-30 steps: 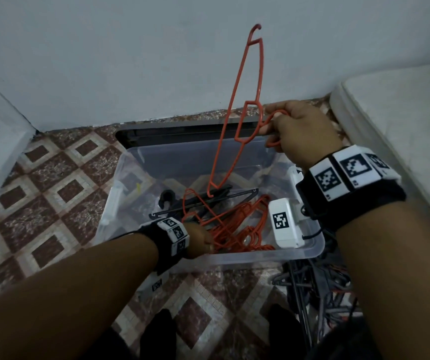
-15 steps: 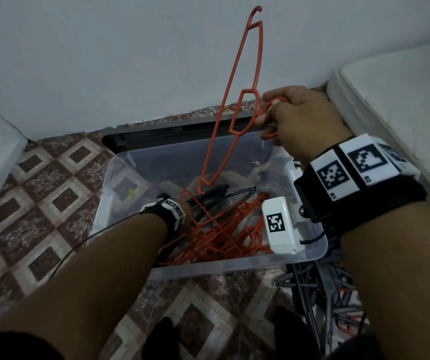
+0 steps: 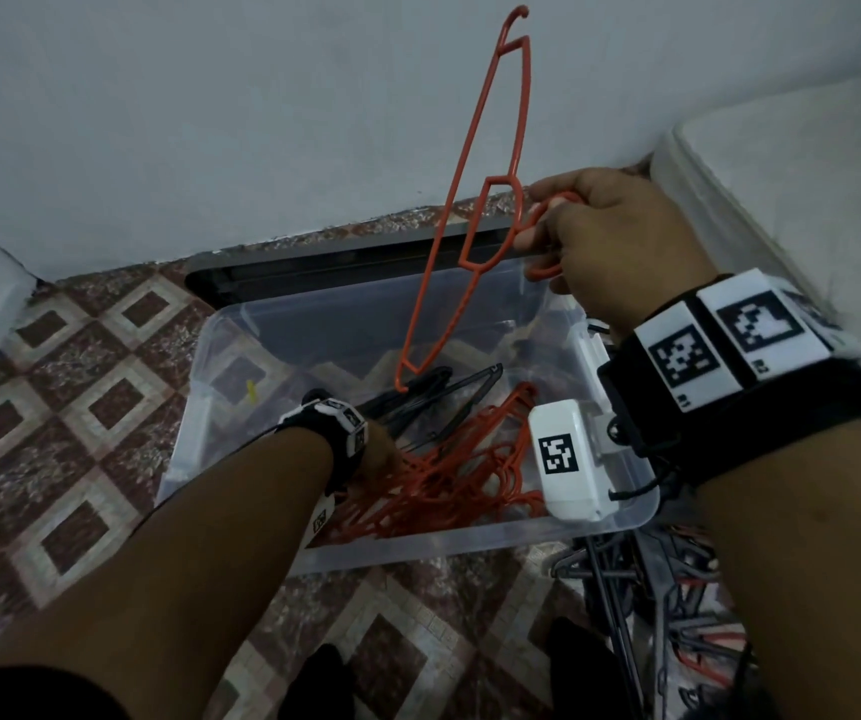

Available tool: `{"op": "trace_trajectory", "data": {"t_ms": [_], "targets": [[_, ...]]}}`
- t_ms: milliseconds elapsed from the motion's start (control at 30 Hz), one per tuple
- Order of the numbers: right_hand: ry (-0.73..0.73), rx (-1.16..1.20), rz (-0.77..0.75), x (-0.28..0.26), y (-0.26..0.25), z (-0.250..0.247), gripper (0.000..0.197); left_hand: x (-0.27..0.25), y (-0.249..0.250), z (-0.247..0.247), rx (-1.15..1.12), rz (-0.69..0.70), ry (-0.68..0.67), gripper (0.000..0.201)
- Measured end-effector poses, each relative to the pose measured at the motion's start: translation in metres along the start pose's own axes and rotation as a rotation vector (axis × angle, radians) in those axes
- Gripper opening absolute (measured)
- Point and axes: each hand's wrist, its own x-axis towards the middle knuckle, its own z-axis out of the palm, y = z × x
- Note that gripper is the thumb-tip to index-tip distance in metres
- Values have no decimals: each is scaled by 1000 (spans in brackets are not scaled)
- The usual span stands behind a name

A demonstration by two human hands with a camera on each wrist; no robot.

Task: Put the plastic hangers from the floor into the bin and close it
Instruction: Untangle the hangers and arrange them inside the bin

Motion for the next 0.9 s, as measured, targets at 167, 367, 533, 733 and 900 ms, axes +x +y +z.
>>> {"op": "trace_trajectory", "data": {"t_ms": [167,367,533,733,900], "targets": [[-4,-13,-8,1,3,2,25,2,-12,9,26,677,284,30],[-12,-30,-6,3,8,5,25,0,-1,13,70,-180,-1,29],[-5,-40,-12,3,8,4,26,-1,-4,9,117,-270,-72,35],[18,-32,-11,4,7,3,26,2,-1,0,-221,-186,269,27],[39,-3,-12,5,6,-1,26,-34,-18,-21,-319,-201,623,27]]}}
